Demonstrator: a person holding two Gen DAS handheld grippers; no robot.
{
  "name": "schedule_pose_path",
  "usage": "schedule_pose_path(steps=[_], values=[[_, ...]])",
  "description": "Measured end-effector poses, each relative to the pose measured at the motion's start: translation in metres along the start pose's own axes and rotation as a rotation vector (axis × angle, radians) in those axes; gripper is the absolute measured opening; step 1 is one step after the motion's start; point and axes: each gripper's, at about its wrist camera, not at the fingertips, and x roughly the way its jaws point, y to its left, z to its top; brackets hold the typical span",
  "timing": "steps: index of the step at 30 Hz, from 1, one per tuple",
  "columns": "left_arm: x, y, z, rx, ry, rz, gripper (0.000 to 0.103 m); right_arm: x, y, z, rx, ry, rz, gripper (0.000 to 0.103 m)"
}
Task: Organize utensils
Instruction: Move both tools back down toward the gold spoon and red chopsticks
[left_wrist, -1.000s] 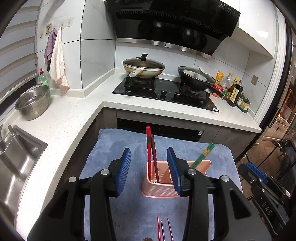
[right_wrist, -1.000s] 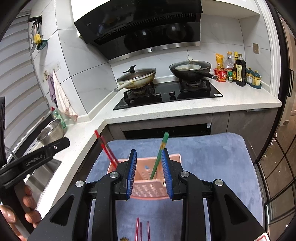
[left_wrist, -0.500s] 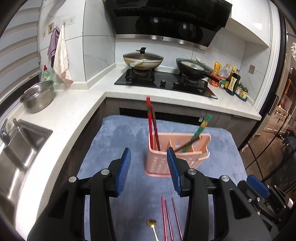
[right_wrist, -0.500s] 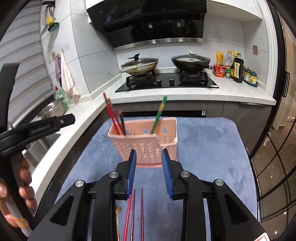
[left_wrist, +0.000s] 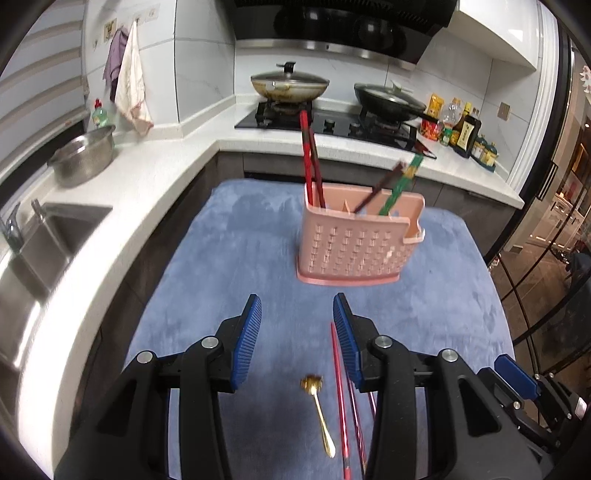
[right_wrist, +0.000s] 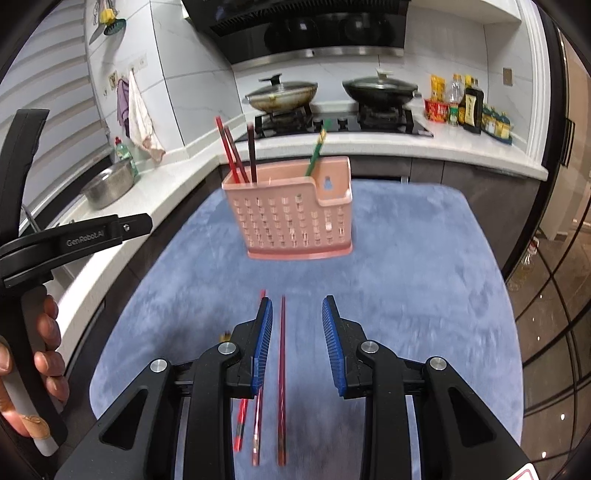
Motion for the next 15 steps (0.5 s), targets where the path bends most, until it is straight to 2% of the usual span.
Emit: schedule_pose_path(steps=[15], values=[[0.019, 0.012, -0.077, -0.010, 0.134, 0.017, 0.039, 0.018, -0.005, -0.073, 0.022, 0.131, -0.006, 0.028]])
